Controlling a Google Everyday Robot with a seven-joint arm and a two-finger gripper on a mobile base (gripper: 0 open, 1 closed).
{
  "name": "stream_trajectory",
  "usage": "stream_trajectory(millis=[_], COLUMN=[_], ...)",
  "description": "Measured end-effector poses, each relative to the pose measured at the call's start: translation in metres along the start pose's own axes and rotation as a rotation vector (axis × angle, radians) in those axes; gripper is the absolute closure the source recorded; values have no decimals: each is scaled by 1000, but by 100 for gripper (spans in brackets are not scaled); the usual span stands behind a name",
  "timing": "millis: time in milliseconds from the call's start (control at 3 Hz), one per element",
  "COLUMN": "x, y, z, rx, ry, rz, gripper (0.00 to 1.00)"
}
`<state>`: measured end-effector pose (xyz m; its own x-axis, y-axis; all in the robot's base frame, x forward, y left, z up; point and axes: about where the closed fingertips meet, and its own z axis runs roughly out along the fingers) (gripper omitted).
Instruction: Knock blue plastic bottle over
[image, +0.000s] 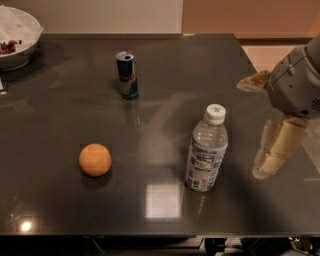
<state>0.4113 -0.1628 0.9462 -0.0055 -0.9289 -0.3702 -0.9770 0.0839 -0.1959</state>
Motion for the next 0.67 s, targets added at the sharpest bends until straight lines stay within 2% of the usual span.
stream_trajectory(millis=[333,667], x=[-17,-35], y=[16,28], z=[17,28], rx=[-70,-120], ry=[-96,-208], rz=[-34,-40], gripper=[0,0])
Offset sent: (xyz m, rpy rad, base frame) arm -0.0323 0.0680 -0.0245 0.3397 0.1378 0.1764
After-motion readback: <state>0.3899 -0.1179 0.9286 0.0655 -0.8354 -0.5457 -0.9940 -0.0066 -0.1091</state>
